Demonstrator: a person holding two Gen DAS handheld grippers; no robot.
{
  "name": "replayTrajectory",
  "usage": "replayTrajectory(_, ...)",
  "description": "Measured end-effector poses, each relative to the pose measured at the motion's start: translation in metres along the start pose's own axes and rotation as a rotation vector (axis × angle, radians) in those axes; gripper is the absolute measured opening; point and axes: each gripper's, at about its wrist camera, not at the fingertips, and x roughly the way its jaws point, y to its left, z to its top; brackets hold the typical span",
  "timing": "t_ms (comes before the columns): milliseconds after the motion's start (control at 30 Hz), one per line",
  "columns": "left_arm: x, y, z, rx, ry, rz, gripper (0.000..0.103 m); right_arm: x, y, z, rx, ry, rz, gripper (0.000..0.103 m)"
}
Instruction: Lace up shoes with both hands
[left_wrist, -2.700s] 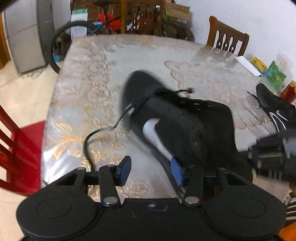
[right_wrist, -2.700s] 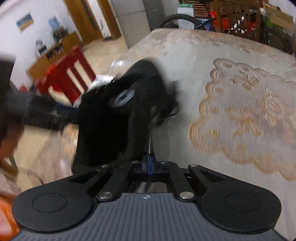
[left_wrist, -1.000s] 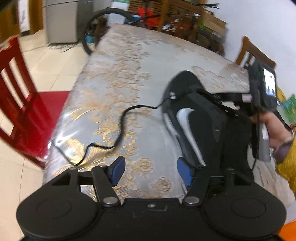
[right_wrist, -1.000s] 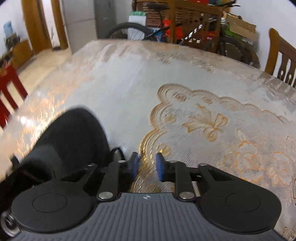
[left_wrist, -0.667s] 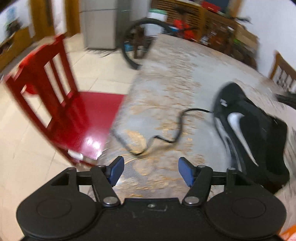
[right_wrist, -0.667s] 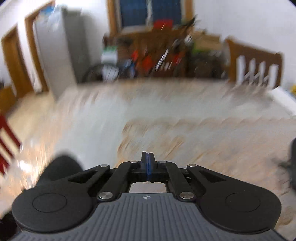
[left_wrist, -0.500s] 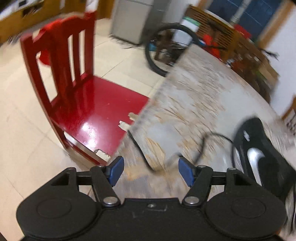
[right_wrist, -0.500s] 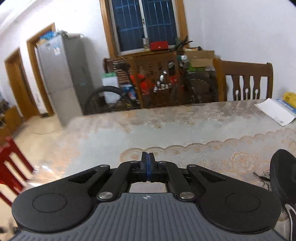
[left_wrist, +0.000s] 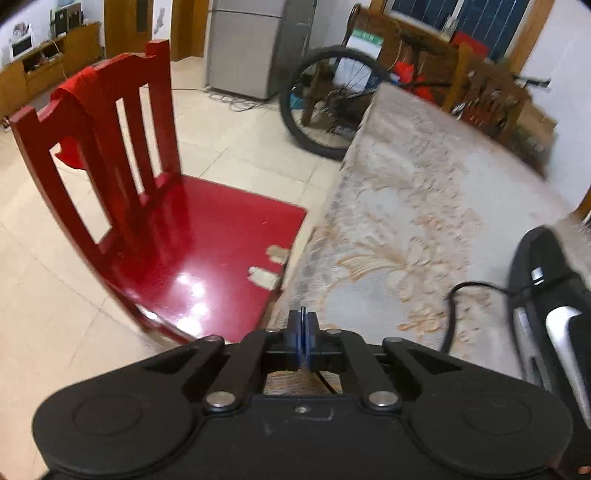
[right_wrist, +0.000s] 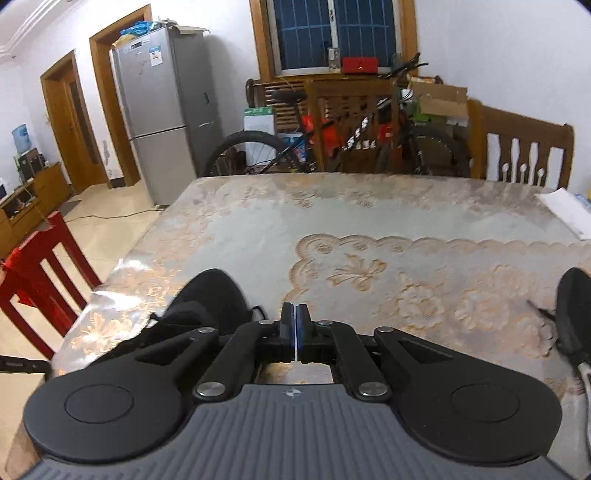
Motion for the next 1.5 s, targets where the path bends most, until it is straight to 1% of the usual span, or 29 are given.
replayTrajectory(133,-0.034,-0.01,0.008,-0.028,-0.083,-0.108,0.001,-0.002,0.008,0.0,-0.007,0.003,0.018,0.002)
replayTrajectory(200,-0.056,-0.018,0.016,-0.03,-0.129,-0.164,0.001,-0.008,0.014,0.001,-0.033,-0.007,0.04,0.008)
replayTrajectory(233,-0.067,-0.023,0.021,-0.018,-0.153,-0.187,0.001,-0.015,0.02,0.002,-0.056,-0.027,0.075,0.01)
replayTrajectory(267,-0.076,-0.029,0.026,-0.002,-0.174,-0.208,0.001,-0.022,0.028,0.003,-0.074,-0.043,0.134,0.015)
replayTrajectory(300,-0.085,-0.036,0.03,0.016,-0.192,-0.228,0.001,-0.027,0.037,0.004,-0.092,-0.044,0.212,0.017)
replayTrajectory(333,-0.093,-0.042,0.034,0.032,-0.208,-0.25,0.001,-0.03,0.048,0.005,-0.126,-0.038,0.304,0.024)
replayTrajectory(367,-0.101,-0.049,0.038,0.047,-0.221,-0.273,0.001,-0.032,0.062,0.005,-0.175,-0.032,0.398,0.037)
replayTrajectory(400,-0.106,-0.055,0.041,0.063,-0.232,-0.292,0.002,-0.034,0.076,0.004,-0.226,-0.032,0.475,0.042)
replayTrajectory(433,-0.111,-0.062,0.043,0.079,-0.242,-0.307,0.002,-0.034,0.092,0.001,-0.285,-0.045,0.526,0.046)
replayTrajectory(500,-0.118,-0.074,0.044,0.117,-0.257,-0.323,0.002,-0.033,0.124,-0.007,-0.406,-0.078,0.6,0.046)
replayTrajectory(533,-0.12,-0.08,0.043,0.132,-0.257,-0.331,0.002,-0.031,0.137,-0.012,-0.453,-0.094,0.618,0.045)
replayTrajectory(600,-0.122,-0.089,0.041,0.146,-0.249,-0.348,0.002,-0.025,0.161,-0.022,-0.529,-0.128,0.609,0.045)
replayTrajectory(633,-0.121,-0.093,0.04,0.149,-0.245,-0.352,0.002,-0.022,0.17,-0.026,-0.555,-0.145,0.597,0.041)
replayTrajectory(667,-0.121,-0.096,0.037,0.151,-0.241,-0.355,0.002,-0.019,0.176,-0.03,-0.564,-0.162,0.58,0.024)
replayTrajectory(733,-0.121,-0.1,0.033,0.155,-0.234,-0.357,0.002,-0.013,0.18,-0.034,-0.553,-0.17,0.531,0.0)
replayTrajectory(800,-0.122,-0.099,0.031,0.159,-0.229,-0.341,0.002,-0.011,0.172,-0.034,-0.508,-0.162,0.509,0.0)
replayTrajectory(867,-0.118,-0.095,0.031,0.153,-0.207,-0.306,0.008,-0.011,0.162,-0.033,-0.457,-0.141,0.502,0.0)
replayTrajectory(900,-0.116,-0.092,0.03,0.149,-0.193,-0.288,0.017,-0.009,0.157,-0.031,-0.438,-0.103,0.503,0.0)
replayTrajectory(933,-0.112,-0.089,0.029,0.14,-0.176,-0.264,0.029,-0.007,0.154,-0.029,-0.418,-0.05,0.502,0.002)
replayTrajectory(967,-0.107,-0.084,0.027,0.129,-0.156,-0.238,0.033,-0.003,0.152,-0.027,-0.399,0.01,0.496,0.01)
replayTrajectory(1033,-0.101,-0.073,0.021,0.114,-0.117,-0.191,0.046,0.005,0.156,-0.027,-0.407,0.096,0.472,0.02)
replayTrajectory(1067,-0.097,-0.067,0.018,0.107,-0.098,-0.168,0.051,0.01,0.164,-0.027,-0.433,0.125,0.448,0.021)
replayTrajectory(1100,-0.095,-0.062,0.015,0.102,-0.077,-0.145,0.064,0.015,0.173,-0.027,-0.449,0.15,0.421,0.021)
replayTrajectory(1133,-0.091,-0.055,0.01,0.099,-0.056,-0.126,0.071,0.021,0.181,-0.026,-0.445,0.184,0.399,0.021)
replayTrajectory(1200,-0.085,-0.041,0.002,0.097,-0.018,-0.099,0.071,0.036,0.196,-0.022,-0.395,0.269,0.383,0.024)
replayTrajectory(1267,-0.078,-0.029,-0.006,0.103,0.017,-0.091,0.071,0.057,0.21,-0.016,-0.333,0.34,0.391,0.032)
replayTrajectory(1300,-0.075,-0.025,-0.009,0.105,0.028,-0.086,0.071,0.069,0.215,-0.016,-0.306,0.366,0.381,0.034)
replayTrajectory(1400,-0.066,-0.012,-0.015,0.102,0.036,-0.076,0.072,0.103,0.23,-0.017,-0.225,0.432,0.288,0.036)
replayTrajectory(1500,-0.057,0.0,-0.017,0.087,0.038,-0.086,0.072,0.127,0.246,-0.021,-0.234,0.464,0.182,0.036)
